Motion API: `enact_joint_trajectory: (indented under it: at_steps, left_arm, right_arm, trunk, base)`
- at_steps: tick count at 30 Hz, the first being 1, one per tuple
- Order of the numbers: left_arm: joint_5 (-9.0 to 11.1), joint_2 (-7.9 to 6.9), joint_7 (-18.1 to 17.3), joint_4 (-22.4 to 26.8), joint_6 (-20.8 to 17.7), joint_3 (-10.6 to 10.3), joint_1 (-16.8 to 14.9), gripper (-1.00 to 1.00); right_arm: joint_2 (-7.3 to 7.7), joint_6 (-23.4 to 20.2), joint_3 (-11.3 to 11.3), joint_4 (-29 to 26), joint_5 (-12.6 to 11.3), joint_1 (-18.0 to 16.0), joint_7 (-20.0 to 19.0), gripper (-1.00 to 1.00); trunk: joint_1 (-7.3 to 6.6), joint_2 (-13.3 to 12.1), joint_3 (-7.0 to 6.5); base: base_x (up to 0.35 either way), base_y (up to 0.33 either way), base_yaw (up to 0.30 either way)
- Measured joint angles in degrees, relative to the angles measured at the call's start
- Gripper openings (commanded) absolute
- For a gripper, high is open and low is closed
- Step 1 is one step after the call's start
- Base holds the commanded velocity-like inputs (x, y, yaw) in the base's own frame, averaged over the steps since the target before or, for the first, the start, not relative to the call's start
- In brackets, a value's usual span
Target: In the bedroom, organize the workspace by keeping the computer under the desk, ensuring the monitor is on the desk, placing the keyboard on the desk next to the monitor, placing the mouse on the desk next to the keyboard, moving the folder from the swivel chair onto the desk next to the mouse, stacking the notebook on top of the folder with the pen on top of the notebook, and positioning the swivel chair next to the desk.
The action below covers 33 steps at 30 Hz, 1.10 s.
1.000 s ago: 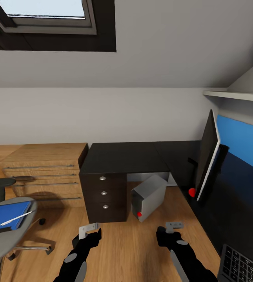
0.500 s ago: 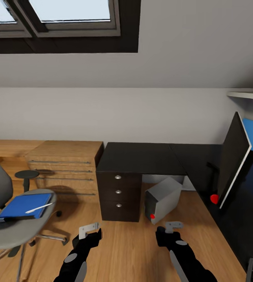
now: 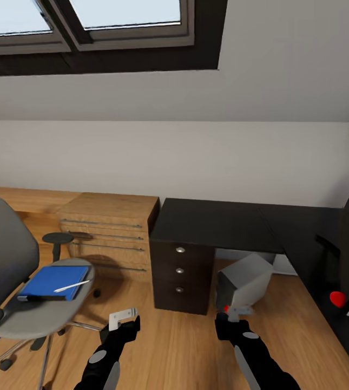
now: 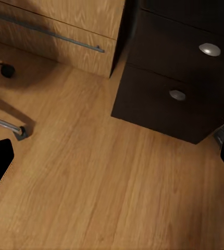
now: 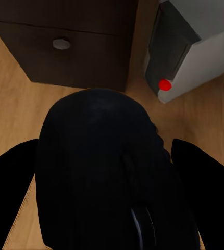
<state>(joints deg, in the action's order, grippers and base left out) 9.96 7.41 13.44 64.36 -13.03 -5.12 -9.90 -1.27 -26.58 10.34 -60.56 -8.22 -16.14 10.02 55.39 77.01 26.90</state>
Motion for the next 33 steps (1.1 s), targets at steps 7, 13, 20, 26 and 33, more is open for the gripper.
enact_joint_trajectory:
  at_steps: [7, 13, 20, 26, 33]
  left_arm:
    - [0.1, 0.12, 0.0, 0.2, -0.2, -0.1, 0.0, 1.0]
    - [0.2, 0.39, -0.1, 7.0, -1.5, -0.3, 0.0, 1.0]
    - [0.4, 0.65, -0.2, 14.0, -8.0, -0.2, 0.0, 1.0]
    - [1.5, 0.2, -0.2, 12.3, -9.2, 0.0, 0.1, 1.0]
    - [1.8, -0.32, -0.2, 8.5, -9.0, 0.1, 0.1, 1.0]
  right_arm:
    - [0.23, 1.2, -0.1, -1.0, 0.2, 0.0, 0.1, -1.0]
    - [0.1, -4.3, -0.1, -11.2, 0.2, -0.1, 1.0, -1.0]
    - [-1.62, -12.5, -0.2, -15.1, -0.4, -2.2, 2.6, -1.0]
    - [-3.41, -11.8, -1.0, -12.1, -0.4, -2.6, 3.8, -1.0]
    - [-3.62, -9.6, -3.5, -9.3, -0.4, -2.6, 4.2, -1.0]
  trunk:
    - [0.0, 0.0, 0.0]
    - [0.0, 0.0, 0.0]
    - [0.0, 0.0, 0.0]
    - [0.0, 0.0, 0.01]
    - [0.0, 0.0, 0.0]
  base:
    - [0.315, 0.097, 0.002]
    - [0.318, 0.063, 0.0]
    - [0.32, 0.012, 0.0]
    - [0.321, 0.001, 0.0]
    - [0.318, 0.0, 0.0]
